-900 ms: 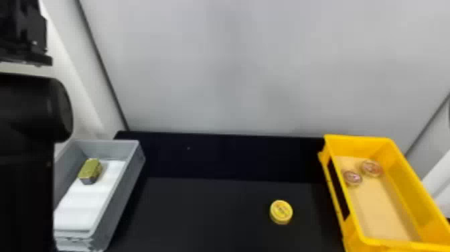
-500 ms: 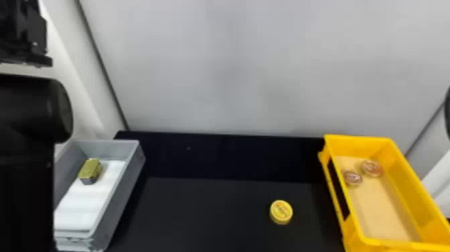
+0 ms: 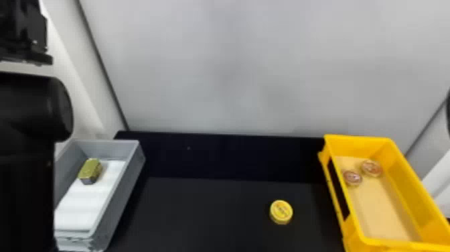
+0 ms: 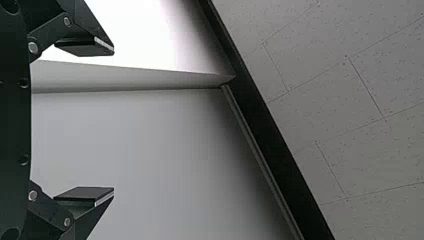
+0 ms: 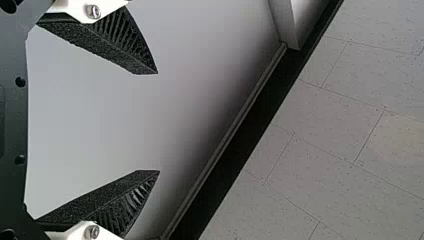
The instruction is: Pick up the round yellow can and place it in the yellow rectangular box
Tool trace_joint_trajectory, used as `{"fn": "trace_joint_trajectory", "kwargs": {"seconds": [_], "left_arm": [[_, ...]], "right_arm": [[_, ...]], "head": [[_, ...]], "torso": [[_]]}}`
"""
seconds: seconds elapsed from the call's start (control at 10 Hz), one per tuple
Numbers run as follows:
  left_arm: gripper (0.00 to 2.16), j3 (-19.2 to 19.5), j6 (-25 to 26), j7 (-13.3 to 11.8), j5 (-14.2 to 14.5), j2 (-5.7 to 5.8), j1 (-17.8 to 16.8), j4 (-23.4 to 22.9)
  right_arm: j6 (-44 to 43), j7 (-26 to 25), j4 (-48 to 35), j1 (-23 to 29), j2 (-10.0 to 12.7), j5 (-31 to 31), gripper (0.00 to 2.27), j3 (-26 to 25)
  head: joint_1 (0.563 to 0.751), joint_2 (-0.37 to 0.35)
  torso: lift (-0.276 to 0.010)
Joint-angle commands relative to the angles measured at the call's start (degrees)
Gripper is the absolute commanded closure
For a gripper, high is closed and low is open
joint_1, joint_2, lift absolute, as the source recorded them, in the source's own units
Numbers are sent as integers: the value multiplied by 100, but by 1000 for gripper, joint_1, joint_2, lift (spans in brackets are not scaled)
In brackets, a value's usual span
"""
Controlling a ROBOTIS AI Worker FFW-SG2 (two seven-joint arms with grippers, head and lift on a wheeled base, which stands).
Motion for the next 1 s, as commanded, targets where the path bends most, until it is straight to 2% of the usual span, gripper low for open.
{"fn": "trace_joint_trajectory", "kwargs": {"seconds": [0.0, 0.1, 0.3, 0.5, 0.6, 0.7, 0.8, 0.9], "left_arm": [[265, -25, -9, 0, 0, 9, -4, 0], [265, -34, -9, -8, 9, 9, -4, 0], [265, -52, 0, -8, 18, 9, -4, -9], [265, -87, 44, -26, 35, 0, -21, -36], [265, -113, 71, -44, 35, 0, -48, -36], [265, -122, 123, -61, 35, -9, -57, -53], [265, -157, 185, -88, 44, -17, -74, -62], [265, -157, 238, -123, 44, -17, -92, -97]], "right_arm": [[84, 14, 0, -43, -26, -53, 67, 16], [286, 14, 18, -70, -26, -255, 70, 25], [963, -109, 229, -96, -26, -1152, 71, -107], [2370, -627, 413, -96, 45, -2726, 85, -291], [3399, -741, 528, -158, 203, -3341, 87, -458], [4419, -601, 642, -237, 423, -3587, 87, -705], [5272, -214, 844, -237, 660, -3692, 91, -1021], [5896, 357, 1169, -263, 792, -3754, 105, -1276]], "head": [[663, 54], [663, 54], [663, 54], [663, 54], [663, 54], [663, 54], [663, 54], [663, 54]], "torso": [[-10], [-10], [-10], [-10], [-10], [-10], [-10], [-10]]}}
